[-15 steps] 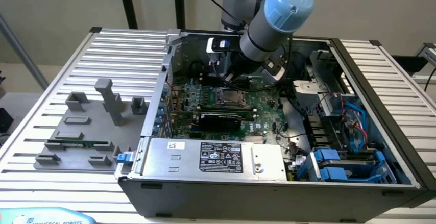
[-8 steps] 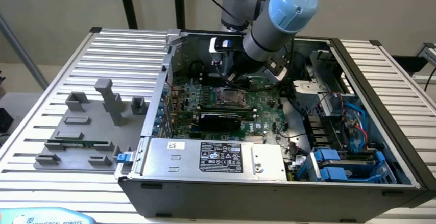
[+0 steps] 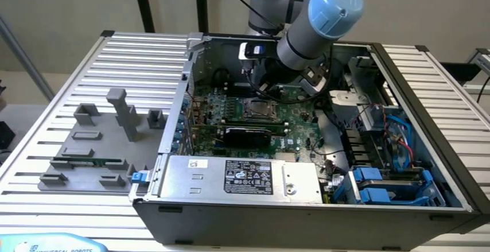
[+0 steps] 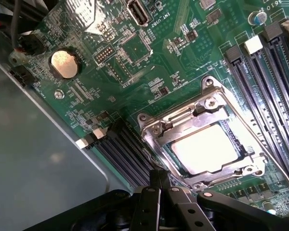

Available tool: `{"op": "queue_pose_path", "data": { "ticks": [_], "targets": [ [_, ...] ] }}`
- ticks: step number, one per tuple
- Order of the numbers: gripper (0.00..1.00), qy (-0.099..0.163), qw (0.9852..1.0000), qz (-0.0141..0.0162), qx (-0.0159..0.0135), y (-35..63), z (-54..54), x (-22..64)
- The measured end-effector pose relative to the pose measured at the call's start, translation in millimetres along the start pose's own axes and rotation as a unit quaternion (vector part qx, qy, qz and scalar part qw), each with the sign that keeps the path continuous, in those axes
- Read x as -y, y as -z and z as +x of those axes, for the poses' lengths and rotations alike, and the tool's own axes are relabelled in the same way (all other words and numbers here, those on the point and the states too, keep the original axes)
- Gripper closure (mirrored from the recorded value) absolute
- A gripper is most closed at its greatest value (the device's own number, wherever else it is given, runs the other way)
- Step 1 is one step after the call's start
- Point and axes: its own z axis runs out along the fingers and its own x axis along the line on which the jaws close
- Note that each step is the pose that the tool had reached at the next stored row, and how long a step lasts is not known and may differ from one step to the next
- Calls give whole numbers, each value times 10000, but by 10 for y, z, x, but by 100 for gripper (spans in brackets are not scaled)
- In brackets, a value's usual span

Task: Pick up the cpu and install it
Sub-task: 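Install the first cpu locking lever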

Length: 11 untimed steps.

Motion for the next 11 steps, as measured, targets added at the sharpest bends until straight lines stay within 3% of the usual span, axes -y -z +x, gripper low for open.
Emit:
{"op": "queue_pose_path", "data": {
  "ticks": [3,11],
  "targets": [
    [89,27,10000,3,24,12,-22,-11],
    [89,62,10000,17,39,0,-18,-18]
  ]
}}
